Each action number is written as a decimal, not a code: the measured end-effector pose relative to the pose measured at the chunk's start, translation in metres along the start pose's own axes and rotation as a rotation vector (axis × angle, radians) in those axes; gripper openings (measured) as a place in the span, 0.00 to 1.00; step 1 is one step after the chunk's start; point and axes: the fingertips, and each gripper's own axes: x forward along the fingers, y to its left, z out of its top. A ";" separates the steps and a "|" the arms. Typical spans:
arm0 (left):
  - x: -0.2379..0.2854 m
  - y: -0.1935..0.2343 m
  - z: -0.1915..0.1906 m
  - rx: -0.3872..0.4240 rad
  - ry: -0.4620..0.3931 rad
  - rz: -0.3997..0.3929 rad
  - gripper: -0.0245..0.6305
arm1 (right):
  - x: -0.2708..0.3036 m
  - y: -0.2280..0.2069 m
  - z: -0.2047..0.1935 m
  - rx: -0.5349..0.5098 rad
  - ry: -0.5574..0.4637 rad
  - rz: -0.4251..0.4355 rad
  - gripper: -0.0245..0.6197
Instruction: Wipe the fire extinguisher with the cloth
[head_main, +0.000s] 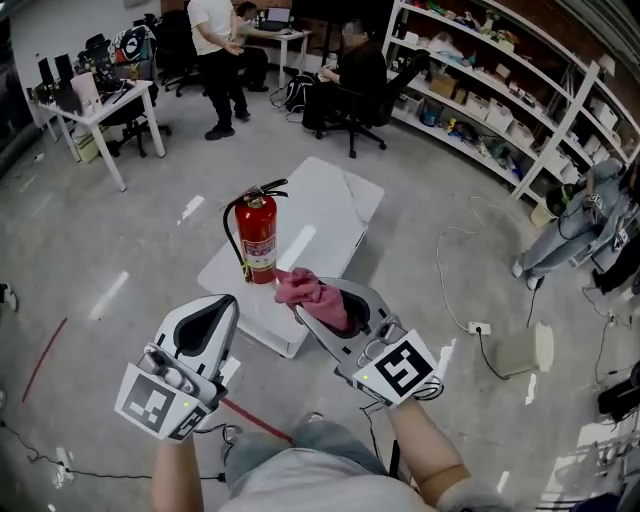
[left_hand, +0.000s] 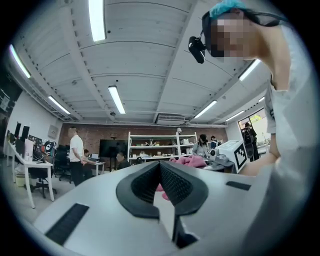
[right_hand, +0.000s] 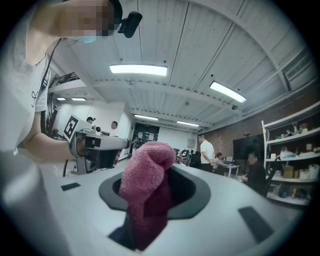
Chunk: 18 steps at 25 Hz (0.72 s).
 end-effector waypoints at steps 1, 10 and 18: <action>0.003 -0.003 0.000 0.001 0.001 0.016 0.05 | -0.003 -0.005 -0.001 0.004 -0.002 0.013 0.26; 0.010 -0.013 -0.017 -0.005 0.049 0.118 0.05 | -0.003 -0.029 -0.023 0.006 0.003 0.071 0.26; 0.031 0.024 -0.031 -0.026 0.074 0.137 0.05 | 0.043 -0.056 -0.056 -0.003 0.083 0.064 0.26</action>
